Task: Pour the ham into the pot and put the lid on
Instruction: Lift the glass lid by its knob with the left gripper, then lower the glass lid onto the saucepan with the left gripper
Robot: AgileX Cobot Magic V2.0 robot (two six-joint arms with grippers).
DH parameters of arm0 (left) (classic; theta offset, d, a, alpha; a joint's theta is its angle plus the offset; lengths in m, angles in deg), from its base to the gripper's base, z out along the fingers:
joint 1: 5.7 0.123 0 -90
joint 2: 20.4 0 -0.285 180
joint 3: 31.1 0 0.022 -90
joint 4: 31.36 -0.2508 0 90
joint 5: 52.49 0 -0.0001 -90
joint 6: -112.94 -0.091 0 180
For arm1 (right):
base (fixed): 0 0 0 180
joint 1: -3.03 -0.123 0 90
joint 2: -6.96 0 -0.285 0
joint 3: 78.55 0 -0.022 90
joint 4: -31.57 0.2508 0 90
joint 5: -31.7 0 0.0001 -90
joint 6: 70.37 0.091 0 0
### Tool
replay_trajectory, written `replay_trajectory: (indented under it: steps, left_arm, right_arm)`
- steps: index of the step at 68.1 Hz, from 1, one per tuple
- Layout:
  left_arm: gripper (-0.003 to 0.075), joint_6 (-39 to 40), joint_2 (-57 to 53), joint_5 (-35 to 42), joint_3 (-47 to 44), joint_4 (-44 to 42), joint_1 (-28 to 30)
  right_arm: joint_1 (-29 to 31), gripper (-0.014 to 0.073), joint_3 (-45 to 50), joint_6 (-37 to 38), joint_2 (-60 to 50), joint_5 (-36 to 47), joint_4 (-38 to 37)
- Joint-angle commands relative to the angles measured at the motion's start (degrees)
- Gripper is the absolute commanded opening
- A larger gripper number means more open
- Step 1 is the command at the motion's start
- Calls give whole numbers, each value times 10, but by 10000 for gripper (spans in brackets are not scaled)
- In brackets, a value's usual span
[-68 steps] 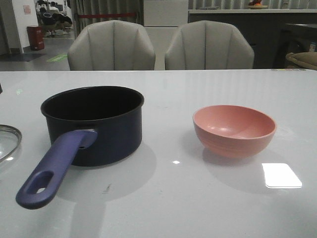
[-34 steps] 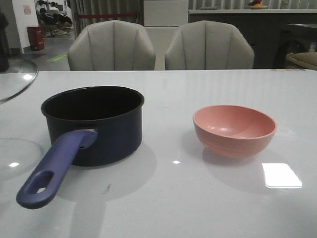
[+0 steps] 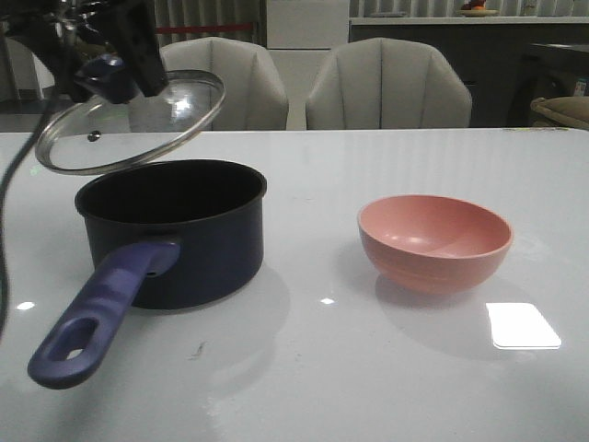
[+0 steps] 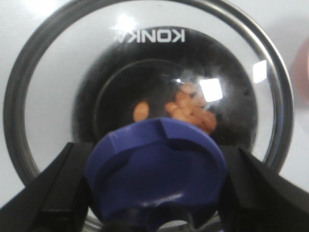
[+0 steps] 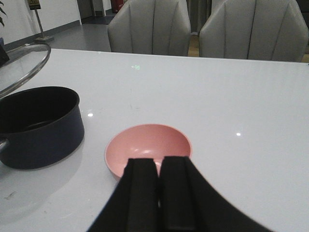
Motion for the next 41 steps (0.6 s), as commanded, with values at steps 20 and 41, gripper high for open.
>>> replay_trajectory:
  steps: [20, 41]
  left_arm:
    - [334, 1, 52, -70, 108, -19, -40]
    - [386, 8, 89, -89, 134, -30, -40]
  right_arm:
    - [1, 137, -15, -2, 2, 47, -8]
    - [1, 137, -15, -2, 2, 47, -8]
